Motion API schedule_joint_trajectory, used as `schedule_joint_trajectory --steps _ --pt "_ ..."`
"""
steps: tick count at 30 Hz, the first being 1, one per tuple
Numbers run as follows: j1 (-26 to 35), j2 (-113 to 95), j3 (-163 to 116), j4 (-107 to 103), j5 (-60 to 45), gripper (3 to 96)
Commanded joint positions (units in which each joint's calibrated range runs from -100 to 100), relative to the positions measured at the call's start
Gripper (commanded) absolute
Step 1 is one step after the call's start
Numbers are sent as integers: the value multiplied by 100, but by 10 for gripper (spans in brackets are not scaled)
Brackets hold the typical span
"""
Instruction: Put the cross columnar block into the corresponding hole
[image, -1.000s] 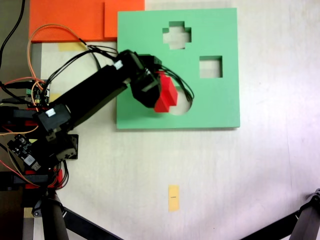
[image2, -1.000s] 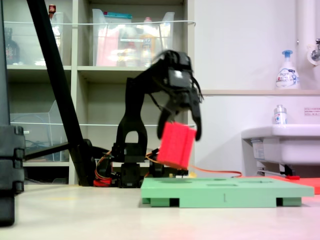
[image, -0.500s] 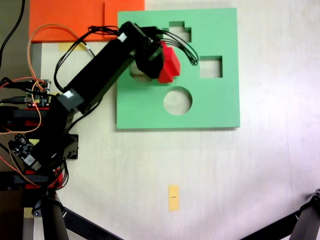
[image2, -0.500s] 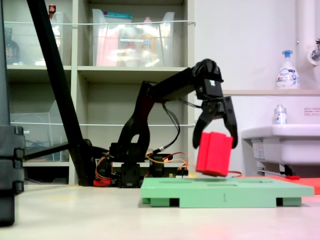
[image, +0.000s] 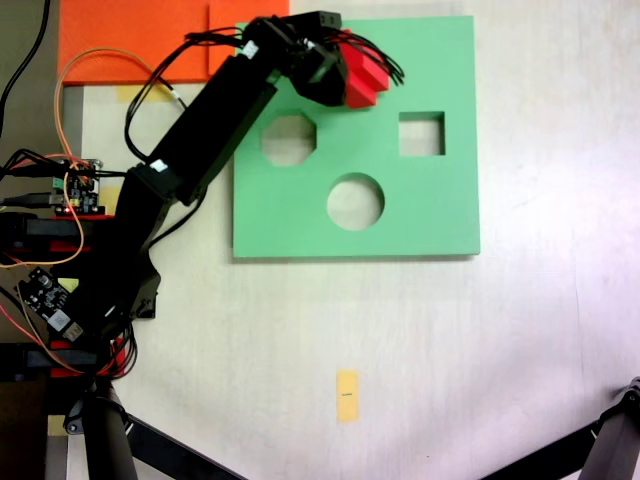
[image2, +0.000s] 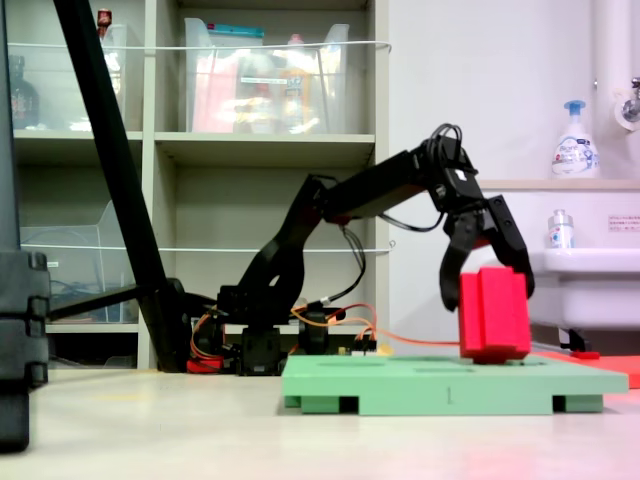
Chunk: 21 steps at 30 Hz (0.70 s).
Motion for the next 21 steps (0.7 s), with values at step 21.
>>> schedule_joint_trajectory --steps 21 --pt "190 517 372 611 225 389"
